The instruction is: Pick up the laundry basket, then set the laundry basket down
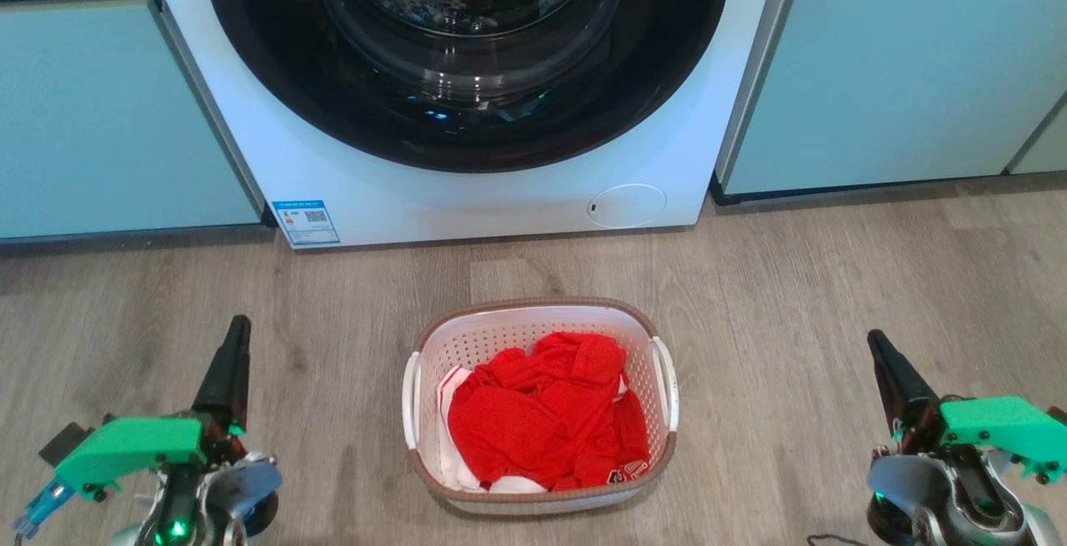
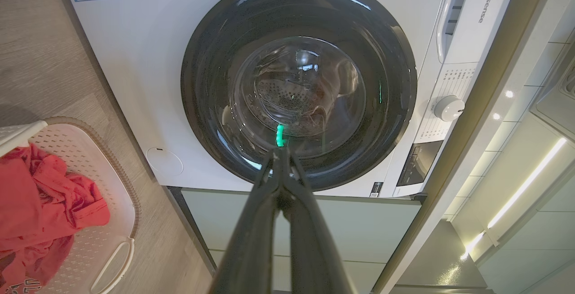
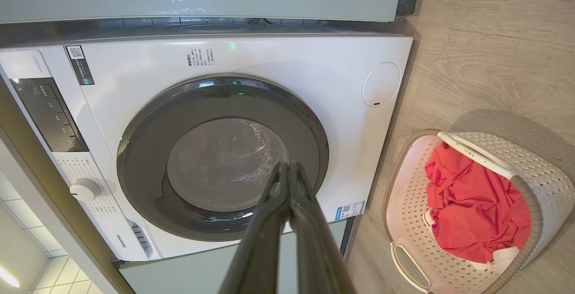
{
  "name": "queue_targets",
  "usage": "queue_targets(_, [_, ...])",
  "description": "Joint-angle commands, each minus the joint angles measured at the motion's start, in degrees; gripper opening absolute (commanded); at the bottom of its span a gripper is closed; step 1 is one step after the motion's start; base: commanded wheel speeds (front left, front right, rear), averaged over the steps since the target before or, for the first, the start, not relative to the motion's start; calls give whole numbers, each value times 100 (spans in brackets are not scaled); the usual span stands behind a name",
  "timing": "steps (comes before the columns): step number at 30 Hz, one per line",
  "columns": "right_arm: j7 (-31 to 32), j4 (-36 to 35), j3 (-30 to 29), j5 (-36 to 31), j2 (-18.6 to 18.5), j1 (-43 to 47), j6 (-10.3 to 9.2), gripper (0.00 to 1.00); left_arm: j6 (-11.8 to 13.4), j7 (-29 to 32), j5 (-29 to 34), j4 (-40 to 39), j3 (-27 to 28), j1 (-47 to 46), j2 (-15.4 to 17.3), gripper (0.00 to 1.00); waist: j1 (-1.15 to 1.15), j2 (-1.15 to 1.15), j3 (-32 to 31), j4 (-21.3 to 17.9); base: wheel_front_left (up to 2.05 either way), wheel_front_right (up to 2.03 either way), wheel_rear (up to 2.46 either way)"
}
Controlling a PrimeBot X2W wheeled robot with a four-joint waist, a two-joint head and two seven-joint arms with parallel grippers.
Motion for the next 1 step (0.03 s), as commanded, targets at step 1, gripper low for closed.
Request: queue_targets(1, [62, -204, 104, -27, -70, -270, -9, 0, -38, 41, 53, -168, 196, -306, 32, 0, 0, 0, 0, 0, 0, 0, 0])
